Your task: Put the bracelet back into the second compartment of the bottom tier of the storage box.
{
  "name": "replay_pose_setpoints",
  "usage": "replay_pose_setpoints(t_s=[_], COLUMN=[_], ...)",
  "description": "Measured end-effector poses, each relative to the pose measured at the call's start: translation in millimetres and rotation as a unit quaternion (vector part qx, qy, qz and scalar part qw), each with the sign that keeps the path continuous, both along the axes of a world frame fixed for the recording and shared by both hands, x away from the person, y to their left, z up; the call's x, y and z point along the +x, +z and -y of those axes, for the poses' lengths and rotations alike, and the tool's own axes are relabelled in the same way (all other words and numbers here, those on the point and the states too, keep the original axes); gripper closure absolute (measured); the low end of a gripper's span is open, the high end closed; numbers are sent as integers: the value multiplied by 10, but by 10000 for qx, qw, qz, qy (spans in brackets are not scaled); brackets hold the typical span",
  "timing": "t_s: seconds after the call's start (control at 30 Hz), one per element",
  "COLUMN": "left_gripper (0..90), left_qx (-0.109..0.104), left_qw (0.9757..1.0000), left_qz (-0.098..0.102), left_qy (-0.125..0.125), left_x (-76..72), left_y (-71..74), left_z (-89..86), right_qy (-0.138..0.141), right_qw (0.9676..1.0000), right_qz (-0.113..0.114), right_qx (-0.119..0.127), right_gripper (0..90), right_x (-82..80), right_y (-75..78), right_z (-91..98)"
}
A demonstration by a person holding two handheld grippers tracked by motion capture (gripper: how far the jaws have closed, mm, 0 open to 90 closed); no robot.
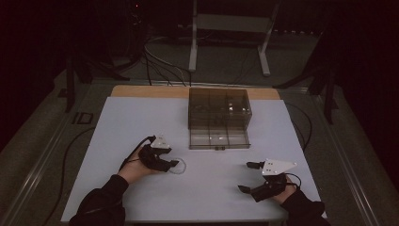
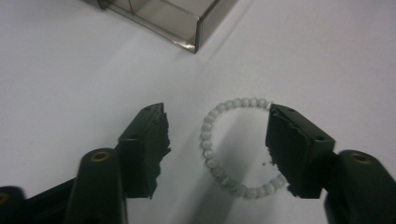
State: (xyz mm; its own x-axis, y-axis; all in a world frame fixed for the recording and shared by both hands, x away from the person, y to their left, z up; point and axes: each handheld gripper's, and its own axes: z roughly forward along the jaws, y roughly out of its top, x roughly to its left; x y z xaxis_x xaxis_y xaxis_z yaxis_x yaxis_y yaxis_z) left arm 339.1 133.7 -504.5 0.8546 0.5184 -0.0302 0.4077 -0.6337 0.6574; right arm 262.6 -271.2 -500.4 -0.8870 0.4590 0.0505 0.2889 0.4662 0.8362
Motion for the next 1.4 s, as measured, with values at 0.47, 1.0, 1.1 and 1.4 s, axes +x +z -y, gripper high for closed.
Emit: replay_pose_setpoints(t_s=[0.47,1.0,1.1,1.4], left_gripper=[659,862,870,871], left_qx=[281,338,299,151], left_qw=[9994,9992,9992,9993], left_qz=[-95,-88,-87,-143], left_qy=[-183,-211,-234,-326], left_x=[15,27,28,17], left_y=[-76,-69,-67,-41], left_z=[69,92,82,67], right_qy=[63,22,18,12], right_qw=[10000,10000,10000,10000], right_qz=[30,20,20,30], right_qx=[-40,-57,-65,-60], right_gripper=[95,96,96,96], right_x=[-11,-4,-2,-2], right_y=[-1,-5,-6,-1], right_z=[-15,-5,-6,-2])
